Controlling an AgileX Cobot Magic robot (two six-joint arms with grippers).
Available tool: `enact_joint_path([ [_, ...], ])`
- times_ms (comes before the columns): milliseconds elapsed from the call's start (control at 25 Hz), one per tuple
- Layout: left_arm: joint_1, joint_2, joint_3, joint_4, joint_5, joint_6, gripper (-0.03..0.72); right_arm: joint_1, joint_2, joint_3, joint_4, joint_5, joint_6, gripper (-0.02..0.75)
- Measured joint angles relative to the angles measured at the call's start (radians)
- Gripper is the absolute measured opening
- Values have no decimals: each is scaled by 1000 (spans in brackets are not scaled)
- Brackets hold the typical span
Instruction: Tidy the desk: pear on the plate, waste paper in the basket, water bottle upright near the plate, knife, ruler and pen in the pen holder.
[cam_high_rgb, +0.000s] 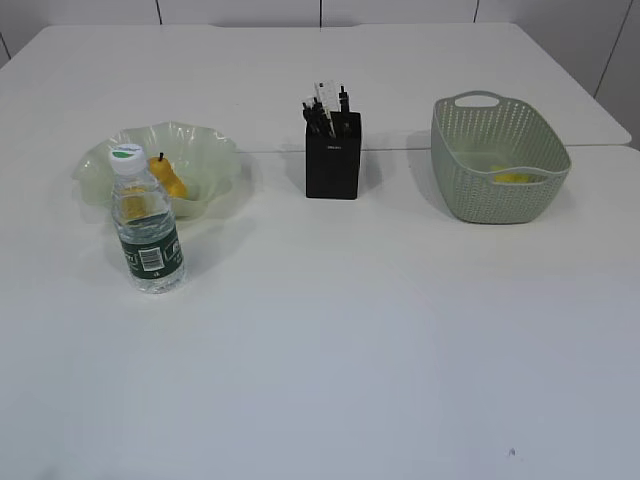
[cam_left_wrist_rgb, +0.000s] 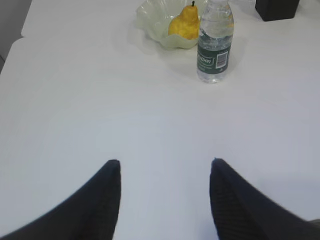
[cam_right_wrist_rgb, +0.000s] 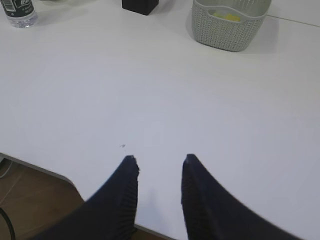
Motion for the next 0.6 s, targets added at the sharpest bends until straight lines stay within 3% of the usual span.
enact_joint_path([
  [600,0,0,9,2,13,3,402,0,0,0,0,-2,0,228],
])
